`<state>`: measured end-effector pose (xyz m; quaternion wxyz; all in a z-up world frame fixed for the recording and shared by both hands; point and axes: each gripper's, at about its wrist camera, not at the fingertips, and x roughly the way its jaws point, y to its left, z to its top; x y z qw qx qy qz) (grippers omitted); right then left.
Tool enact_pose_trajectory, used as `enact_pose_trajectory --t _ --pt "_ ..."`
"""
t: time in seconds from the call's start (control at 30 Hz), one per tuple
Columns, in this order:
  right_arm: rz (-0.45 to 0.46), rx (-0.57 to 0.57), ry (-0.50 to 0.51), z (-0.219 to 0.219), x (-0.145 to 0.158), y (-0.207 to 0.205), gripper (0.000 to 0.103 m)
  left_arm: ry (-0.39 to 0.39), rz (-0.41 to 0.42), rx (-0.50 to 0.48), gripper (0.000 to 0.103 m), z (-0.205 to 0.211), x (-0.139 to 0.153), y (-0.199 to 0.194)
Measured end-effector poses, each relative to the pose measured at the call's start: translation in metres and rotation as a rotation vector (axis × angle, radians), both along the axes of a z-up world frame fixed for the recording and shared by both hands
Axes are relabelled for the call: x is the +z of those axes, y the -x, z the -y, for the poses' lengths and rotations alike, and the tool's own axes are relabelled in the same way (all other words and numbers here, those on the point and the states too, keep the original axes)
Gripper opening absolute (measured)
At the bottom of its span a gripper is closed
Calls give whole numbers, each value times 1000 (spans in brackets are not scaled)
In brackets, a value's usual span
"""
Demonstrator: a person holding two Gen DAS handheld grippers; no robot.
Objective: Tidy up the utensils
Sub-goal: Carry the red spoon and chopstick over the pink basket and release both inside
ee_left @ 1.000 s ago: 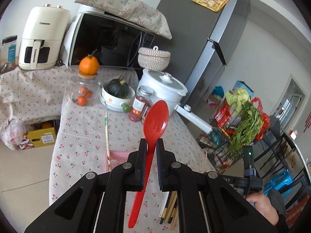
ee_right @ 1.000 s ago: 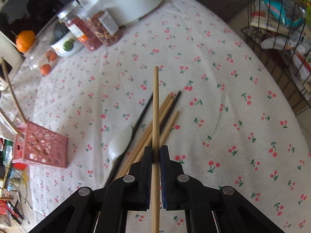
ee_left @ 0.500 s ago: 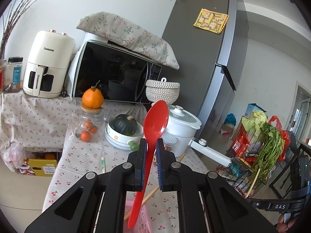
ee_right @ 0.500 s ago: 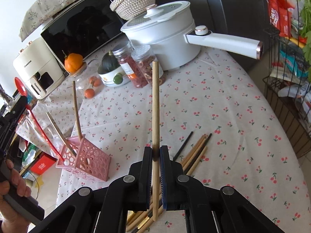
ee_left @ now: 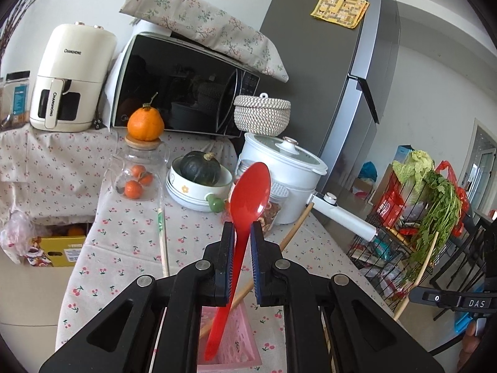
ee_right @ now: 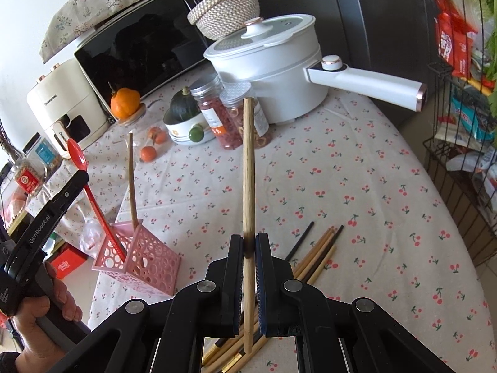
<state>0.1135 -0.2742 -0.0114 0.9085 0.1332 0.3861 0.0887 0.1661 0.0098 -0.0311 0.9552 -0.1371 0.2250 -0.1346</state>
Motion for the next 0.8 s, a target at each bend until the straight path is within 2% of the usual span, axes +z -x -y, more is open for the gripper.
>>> enact_pose_trajectory --t 0.03,0.07,0.13,0.27,0.33,0.47,0.53,0.63,0.8 --pt "2 1 2 -1 0 0 5 0 -20 -4 21 0 -1 0" --pt "4 3 3 -3 1 1 5 1 -39 0 36 0 -2 2" --pt "12 9 3 -6 3 2 5 18 -70 21 57 -5 -1 6" --pt "36 25 6 -15 8 4 5 37 -155 16 60 -15 5 14" --pt "48 33 3 -22 10 4 5 12 -193 26 63 -21 8 19" --pt "81 48 -2 -36 17 6 5 -9 -288 37 74 -37 11 30" --pt "102 56 -5 -43 22 7 5 -54 -361 58 78 -43 10 34" --pt "150 60 -9 -53 33 9 5 -128 -455 67 79 -51 2 39" --pt "264 72 -28 -67 59 13 5 -145 -555 42 79 -65 -17 44"
